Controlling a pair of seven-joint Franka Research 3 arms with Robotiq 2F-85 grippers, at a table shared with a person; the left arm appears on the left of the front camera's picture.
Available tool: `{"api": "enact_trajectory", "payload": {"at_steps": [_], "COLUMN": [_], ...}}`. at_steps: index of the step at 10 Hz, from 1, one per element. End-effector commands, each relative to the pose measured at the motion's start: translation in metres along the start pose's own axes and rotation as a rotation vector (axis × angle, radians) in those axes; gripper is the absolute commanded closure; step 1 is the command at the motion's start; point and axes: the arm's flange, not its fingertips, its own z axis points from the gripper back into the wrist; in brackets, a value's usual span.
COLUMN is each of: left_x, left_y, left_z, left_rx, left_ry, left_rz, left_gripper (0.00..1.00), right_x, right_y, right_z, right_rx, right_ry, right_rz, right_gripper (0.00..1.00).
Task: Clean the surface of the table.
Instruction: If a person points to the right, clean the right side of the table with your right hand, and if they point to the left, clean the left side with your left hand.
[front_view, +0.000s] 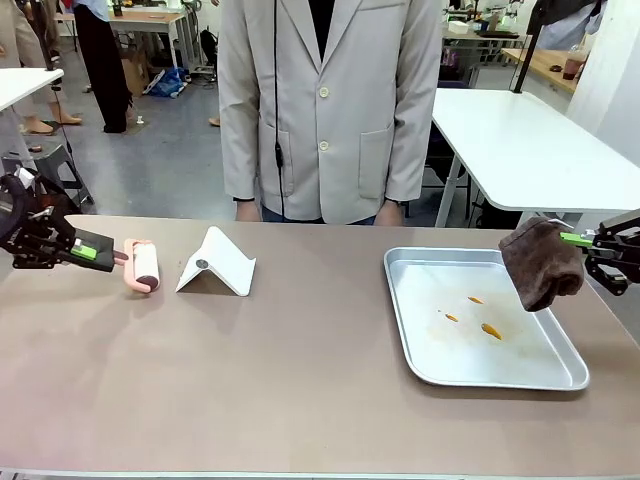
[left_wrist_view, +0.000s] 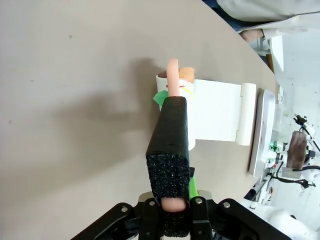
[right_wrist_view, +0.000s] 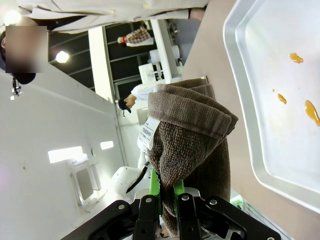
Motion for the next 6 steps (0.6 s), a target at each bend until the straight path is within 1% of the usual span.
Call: {"api": "enact_trajectory", "payload": {"at_steps": [1,3,6], "left_x": [-0.003,0.005,0.009], "left_y": [-0.004,-0.008,-0.012], "left_z": [-0.013,-0.015,0.019], "left_rx": [-0.019,-0.041,-0.130], "left_ry": [0.042,0.048,-0.001], "left_rz": [0.014,0.016,0.013], "left_gripper": [1.00,1.00,1.00], "right_x": [0.000,0.000,0.000], "right_y": [0.003,0.003,0.003], "right_z": [0.002,0.002,0.002], "right_rx": [0.010,0.010,0.010], "right_ry": [-0.001,-0.001,-0.001], "right_rz": [0.004,0.004,0.004], "right_gripper": [1.00,1.00,1.00]}}
